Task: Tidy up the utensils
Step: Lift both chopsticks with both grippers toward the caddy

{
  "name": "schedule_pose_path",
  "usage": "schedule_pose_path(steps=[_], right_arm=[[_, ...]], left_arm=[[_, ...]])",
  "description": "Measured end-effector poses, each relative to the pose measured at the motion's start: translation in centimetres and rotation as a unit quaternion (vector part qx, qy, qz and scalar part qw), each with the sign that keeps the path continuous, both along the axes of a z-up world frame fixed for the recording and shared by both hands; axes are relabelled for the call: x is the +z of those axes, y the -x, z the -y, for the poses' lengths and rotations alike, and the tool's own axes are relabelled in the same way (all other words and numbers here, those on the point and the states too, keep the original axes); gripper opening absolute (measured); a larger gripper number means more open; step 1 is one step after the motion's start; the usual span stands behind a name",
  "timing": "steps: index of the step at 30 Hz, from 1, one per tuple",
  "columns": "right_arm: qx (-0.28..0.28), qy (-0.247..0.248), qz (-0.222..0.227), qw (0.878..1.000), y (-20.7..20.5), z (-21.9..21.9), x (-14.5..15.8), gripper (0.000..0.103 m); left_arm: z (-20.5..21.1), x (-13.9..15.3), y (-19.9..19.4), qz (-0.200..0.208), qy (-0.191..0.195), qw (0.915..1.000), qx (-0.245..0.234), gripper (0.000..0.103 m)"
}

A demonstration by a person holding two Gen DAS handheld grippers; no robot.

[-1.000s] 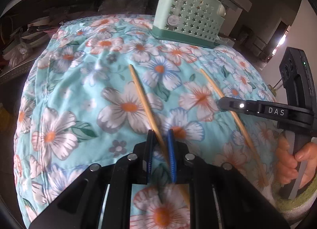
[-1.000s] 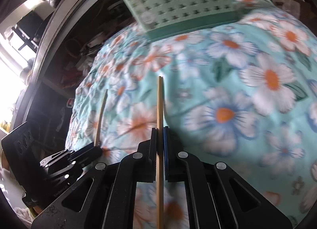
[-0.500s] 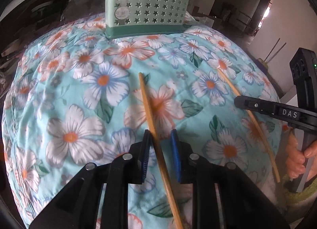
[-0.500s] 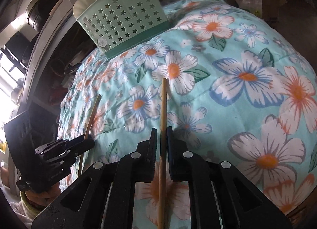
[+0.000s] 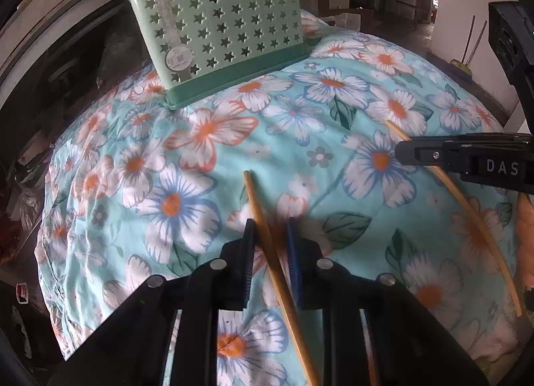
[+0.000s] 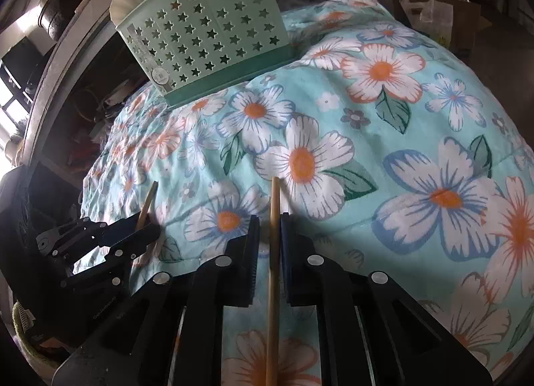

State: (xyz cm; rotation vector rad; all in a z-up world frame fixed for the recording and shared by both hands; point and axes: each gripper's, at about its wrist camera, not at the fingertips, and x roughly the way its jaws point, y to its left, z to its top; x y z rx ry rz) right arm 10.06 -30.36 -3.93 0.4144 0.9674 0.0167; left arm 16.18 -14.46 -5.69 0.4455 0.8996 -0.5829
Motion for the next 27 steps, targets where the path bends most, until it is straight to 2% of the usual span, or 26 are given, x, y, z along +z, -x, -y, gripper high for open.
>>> schedule_pose_path(steps=[1,13,18,20,23,27], right_arm=[[-0.002,-0.002,0.000,1.000,-0.1,0.1,0.0,0.004],[-0.014,-0.017,0.057,0.998,0.1,1.0,4.0,0.004],[-0.016,-0.028,0.090,0.995,1.0,1.5,6.2,0.004],[-0.017,-0.030,0.103,0.994,1.4,1.8,7.2,0.004],[-0.019,-0.030,0.121,0.992,1.8,2.0,8.4,0.004],[-0.023,-0.034,0.146,0.988,2.5,2.6,9.9,0.004]], left_arm=[[0.1,0.0,-0.1,0.001,-0.001,1.0000,0.000,0.017],[0.3,0.0,0.2,0.013,-0.013,0.9998,-0.002,0.017],[0.3,0.1,-0.2,0.016,-0.004,0.9999,0.003,0.009],[-0.1,0.5,-0.6,0.009,0.011,0.9999,0.009,0.006],[-1.4,2.1,-1.4,-0.011,0.063,0.9977,0.022,0.006],[-3.7,7.0,-1.9,0.005,0.142,0.9892,0.035,0.006]])
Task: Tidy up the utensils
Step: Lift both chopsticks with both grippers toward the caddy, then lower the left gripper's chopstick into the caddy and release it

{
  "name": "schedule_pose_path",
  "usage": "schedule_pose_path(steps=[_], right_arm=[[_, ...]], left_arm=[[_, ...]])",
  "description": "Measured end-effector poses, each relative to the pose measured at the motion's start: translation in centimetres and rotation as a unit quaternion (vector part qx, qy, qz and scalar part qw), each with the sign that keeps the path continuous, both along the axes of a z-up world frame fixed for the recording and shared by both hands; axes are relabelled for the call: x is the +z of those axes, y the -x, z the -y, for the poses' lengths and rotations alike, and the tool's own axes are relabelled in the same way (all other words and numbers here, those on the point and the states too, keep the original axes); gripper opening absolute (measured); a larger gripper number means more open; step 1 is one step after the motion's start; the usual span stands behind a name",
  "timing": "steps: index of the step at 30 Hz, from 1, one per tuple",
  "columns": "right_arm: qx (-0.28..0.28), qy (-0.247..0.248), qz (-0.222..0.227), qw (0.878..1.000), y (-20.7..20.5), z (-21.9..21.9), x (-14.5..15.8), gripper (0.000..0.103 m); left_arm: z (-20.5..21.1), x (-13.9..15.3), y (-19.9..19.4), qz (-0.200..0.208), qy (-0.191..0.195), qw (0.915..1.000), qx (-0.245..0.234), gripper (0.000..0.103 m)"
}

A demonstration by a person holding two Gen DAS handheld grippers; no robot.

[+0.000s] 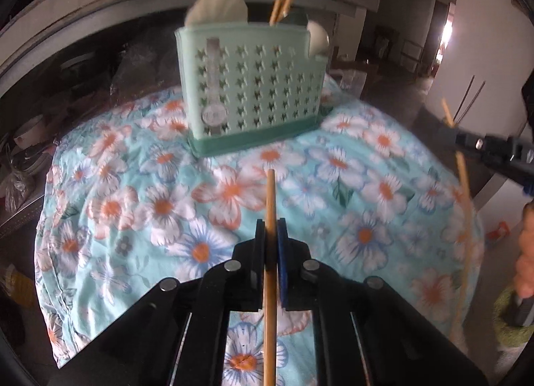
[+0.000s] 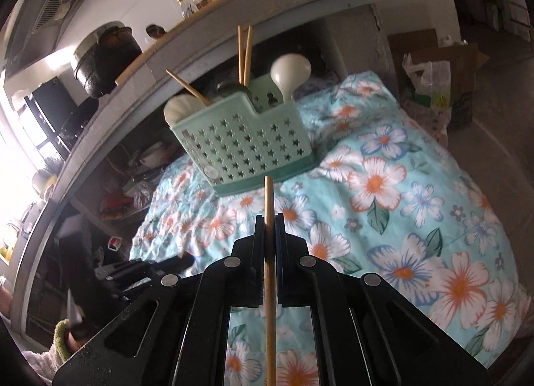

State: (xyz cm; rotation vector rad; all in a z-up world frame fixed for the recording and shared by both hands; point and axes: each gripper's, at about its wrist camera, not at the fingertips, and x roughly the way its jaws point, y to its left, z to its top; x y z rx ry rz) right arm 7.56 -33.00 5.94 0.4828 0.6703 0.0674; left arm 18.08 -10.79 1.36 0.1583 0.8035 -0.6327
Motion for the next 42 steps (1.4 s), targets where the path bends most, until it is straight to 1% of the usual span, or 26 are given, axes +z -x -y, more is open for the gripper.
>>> schedule_pose_path(steps=[3,5,6,8,12,14,17,19,20,21,23,24,26,28,30,32,36,39,40,41,42], right_arm=[[-0.002,-0.004,0.010,1.000,0.2,0.5,0.4,0.004],[-0.006,-0.009,0.013,1.000,0.3,1.0,0.4,0.004],[-0.006,-0.012,0.013,1.000,0.3,1.2,0.3,0.004],[-0.007,-0.017,0.014,1.000,0.3,1.5,0.1,0.004],[-0.007,-0.026,0.013,1.000,0.2,1.9,-0.3,0.004],[-0.007,-0.030,0.014,0.999,0.2,2.0,-0.4,0.004],[-0.008,-0.035,0.015,0.999,0.2,2.1,-0.6,0.004],[-0.008,-0.039,0.016,0.999,0.1,2.4,-0.6,0.004],[-0.008,-0.040,0.016,0.999,0.1,2.4,-0.7,0.004],[-0.008,-0.042,0.017,0.999,0.1,2.6,-0.7,0.004],[-0.009,-0.044,0.017,0.999,0.1,2.9,-0.7,0.004],[-0.009,-0.045,0.017,0.999,0.1,3.0,-0.8,0.004],[-0.008,-0.047,0.015,0.999,0.1,3.1,-0.9,0.004],[-0.006,-0.047,0.012,0.999,0.0,3.2,-1.1,0.004],[-0.004,-0.049,0.010,0.999,0.0,3.3,-1.4,0.004],[-0.003,-0.053,0.008,0.999,-0.1,3.5,-1.6,0.004],[-0.003,-0.057,0.007,0.998,-0.1,3.7,-1.8,0.004],[-0.004,-0.058,0.007,0.998,-0.1,3.7,-1.8,0.004],[-0.005,-0.058,0.007,0.998,0.0,3.8,-1.7,0.004],[-0.005,-0.059,0.007,0.998,0.0,3.8,-1.7,0.004],[-0.006,-0.059,0.008,0.998,0.0,3.8,-1.6,0.004]], left_arm=[[-1.7,4.5,-0.3,0.026,0.068,0.9973,0.013,0.006],[-2.9,7.8,-0.5,0.048,0.120,0.9913,0.023,0.006],[-3.0,9.3,-0.8,0.061,0.139,0.9881,0.026,0.006],[-3.3,12.4,-1.1,0.101,0.172,0.9795,0.030,0.006],[-2.6,17.6,-1.7,0.176,0.215,0.9600,0.033,0.006],[-1.8,19.9,-2.4,0.222,0.232,0.9460,0.040,0.006],[-0.1,22.3,-3.9,0.268,0.255,0.9280,0.047,0.006],[1.5,23.1,-5.1,0.294,0.253,0.9202,0.054,0.006],[2.3,23.2,-5.9,0.304,0.249,0.9179,0.057,0.006],[2.9,23.3,-6.5,0.308,0.242,0.9181,0.059,0.006],[4.5,22.7,-8.1,0.313,0.222,0.9211,0.068,0.006],[5.5,22.1,-9.0,0.316,0.207,0.9233,0.070,0.006],[6.8,20.7,-10.2,0.325,0.180,0.9251,0.077,0.006],[7.9,19.4,-11.3,0.327,0.158,0.9286,0.078,0.006],[8.4,18.1,-12.0,0.323,0.144,0.9320,0.079,0.006],[8.5,17.1,-12.5,0.315,0.138,0.9355,0.082,0.006],[8.5,15.7,-13.4,0.288,0.133,0.9450,0.081,0.006],[8.1,15.2,-13.5,0.270,0.138,0.9497,0.078,0.008],[7.9,15.2,-13.3,0.265,0.141,0.9509,0.076,0.012],[7.6,15.2,-13.1,0.260,0.146,0.9515,0.075,0.019],[7.4,15.1,-12.9,0.256,0.149,0.9520,0.076,0.022]])
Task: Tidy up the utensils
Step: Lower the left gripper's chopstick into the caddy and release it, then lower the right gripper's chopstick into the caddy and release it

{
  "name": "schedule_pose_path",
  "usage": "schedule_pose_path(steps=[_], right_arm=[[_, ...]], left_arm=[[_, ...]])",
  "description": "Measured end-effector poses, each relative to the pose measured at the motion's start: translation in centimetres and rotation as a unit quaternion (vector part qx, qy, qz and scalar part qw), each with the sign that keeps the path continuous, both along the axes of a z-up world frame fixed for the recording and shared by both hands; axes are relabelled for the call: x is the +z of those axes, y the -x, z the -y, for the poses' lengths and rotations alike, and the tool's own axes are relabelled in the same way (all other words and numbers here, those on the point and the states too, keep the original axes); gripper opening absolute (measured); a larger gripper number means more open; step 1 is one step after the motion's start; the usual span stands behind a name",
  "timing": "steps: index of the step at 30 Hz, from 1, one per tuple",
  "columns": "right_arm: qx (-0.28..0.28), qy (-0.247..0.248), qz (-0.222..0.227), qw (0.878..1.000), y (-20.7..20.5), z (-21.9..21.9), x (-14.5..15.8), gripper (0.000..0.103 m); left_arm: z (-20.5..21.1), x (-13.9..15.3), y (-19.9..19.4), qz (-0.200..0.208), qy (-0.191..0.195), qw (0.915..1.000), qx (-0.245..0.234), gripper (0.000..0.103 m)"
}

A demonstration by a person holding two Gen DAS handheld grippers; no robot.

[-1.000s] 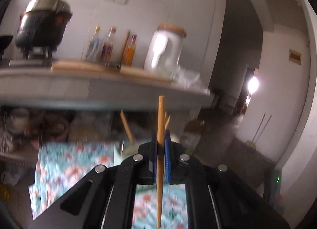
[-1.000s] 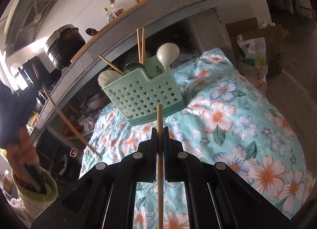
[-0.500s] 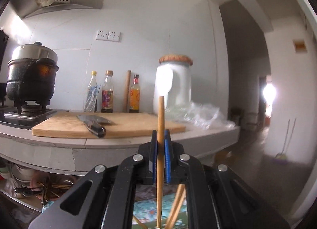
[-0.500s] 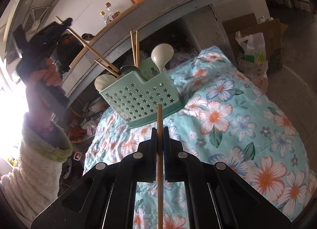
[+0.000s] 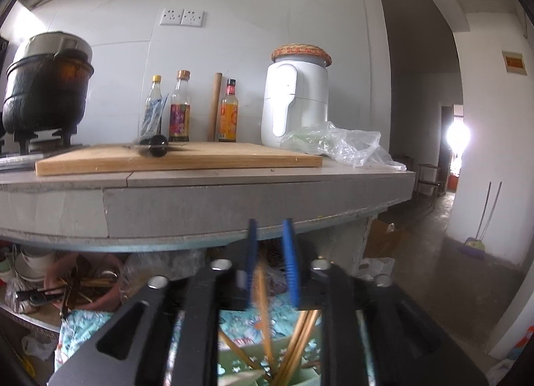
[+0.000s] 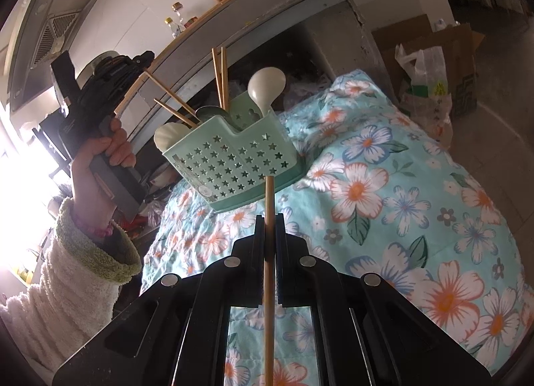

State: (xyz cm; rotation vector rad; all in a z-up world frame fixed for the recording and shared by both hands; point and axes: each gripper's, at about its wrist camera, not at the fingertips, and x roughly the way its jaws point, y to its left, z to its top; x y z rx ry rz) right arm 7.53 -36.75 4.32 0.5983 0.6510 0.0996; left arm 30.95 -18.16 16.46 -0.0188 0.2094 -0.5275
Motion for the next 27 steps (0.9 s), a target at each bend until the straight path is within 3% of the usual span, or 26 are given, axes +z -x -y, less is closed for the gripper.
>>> schedule_pose_path(steps=[11,17,20,27], right_arm=[[-0.009,0.011,0.029,0.999,1.2,-0.1,2.4,0.004],[-0.006,0.037,0.080,0.996,0.8,-0.5,6.6,0.004],[-0.003,0.063,0.115,0.991,-0.2,-1.0,10.0,0.004],[-0.018,0.111,0.216,0.970,-3.3,-2.1,18.1,0.004]], left_arm=[[-4.7,0.5,5.7,-0.016,0.002,0.9999,-0.004,0.068],[-8.5,-2.7,9.8,-0.056,-0.016,0.9982,-0.010,0.090],[-10.1,-5.8,11.8,-0.088,-0.016,0.9960,-0.008,0.097],[-12.1,-10.7,14.9,-0.131,-0.029,0.9909,0.008,0.097]])
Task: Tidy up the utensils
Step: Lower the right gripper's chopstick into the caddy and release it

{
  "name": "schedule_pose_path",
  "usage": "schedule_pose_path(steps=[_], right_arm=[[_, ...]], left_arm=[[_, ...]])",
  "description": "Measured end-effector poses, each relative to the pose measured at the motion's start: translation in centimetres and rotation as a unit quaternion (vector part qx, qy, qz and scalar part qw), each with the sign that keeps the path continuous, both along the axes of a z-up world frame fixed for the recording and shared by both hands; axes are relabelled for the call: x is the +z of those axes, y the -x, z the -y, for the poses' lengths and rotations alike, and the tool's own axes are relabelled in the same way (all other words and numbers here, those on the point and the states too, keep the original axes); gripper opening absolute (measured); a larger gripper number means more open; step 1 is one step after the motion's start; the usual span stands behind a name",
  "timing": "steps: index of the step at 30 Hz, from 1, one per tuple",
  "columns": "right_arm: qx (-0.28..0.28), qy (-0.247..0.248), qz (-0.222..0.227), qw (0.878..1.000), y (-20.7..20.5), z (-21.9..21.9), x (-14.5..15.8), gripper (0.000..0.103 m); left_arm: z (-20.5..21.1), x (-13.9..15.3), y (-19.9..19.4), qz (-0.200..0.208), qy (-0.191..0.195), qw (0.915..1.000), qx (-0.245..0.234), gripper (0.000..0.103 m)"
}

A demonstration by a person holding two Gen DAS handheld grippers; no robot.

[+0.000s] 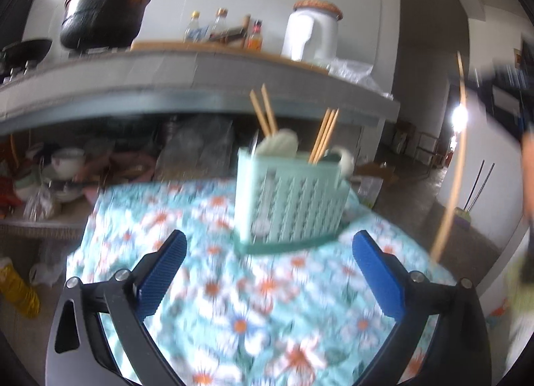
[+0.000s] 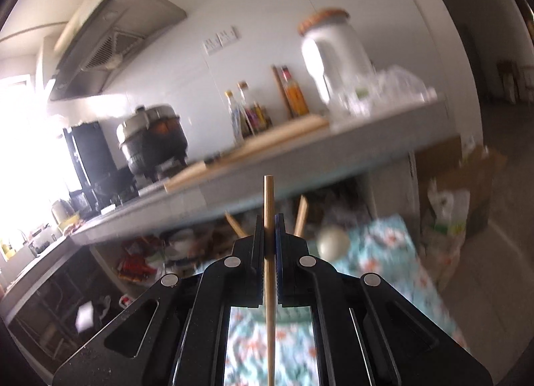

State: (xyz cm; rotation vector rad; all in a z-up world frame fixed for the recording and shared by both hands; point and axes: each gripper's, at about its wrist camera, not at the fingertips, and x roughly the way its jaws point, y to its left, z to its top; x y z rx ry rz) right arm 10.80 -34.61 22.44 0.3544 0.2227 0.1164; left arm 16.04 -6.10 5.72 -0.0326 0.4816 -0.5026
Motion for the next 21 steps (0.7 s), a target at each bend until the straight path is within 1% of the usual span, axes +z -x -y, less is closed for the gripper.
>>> schedule_pose_path(steps=[3,4,6,9,11,14,18,21], right_arm=[[-0.010,0.010,0.041,0.999,-2.5,-0.8,2.6,0.004],[-0.013,0.011,0.048,0.999,-3.4,-1.0,3.1,0.004],[-0.018,0.010,0.055,0.998,-5.7,-1.6,3.7,0.004],[-0.026,0.018,0.056,0.998,-9.1,-2.5,3.6,0.004],[-0.043,0.037,0.049,0.997,-11.2,-3.2,3.0,0.004],[-0.059,0.052,0.027,0.997,-14.5,-3.7,1.1,0.004],[-0.078,0.074,0.008,0.994,-16.5,-4.2,-1.6,0.004],[-0.064,0.071,-0.020,0.995,-17.6,-4.5,-4.0,0.004]], left_arm=[[-0.6,-1.3,0.0,-0.031,0.000,0.9994,0.013,0.097],[-0.8,-1.6,0.0,-0.036,-0.001,0.9992,0.016,0.097],[-1.3,-2.1,0.1,-0.040,-0.002,0.9988,0.028,0.097],[-2.0,-2.4,0.1,-0.041,-0.001,0.9980,0.049,0.097],[-2.5,-2.6,0.2,-0.045,0.001,0.9971,0.061,0.097],[-3.1,-2.7,0.2,-0.048,0.008,0.9958,0.078,0.097],[-3.6,-2.5,0.2,-0.041,0.005,0.9948,0.093,0.097],[-3.8,-2.2,0.5,-0.029,0.008,0.9938,0.107,0.097]])
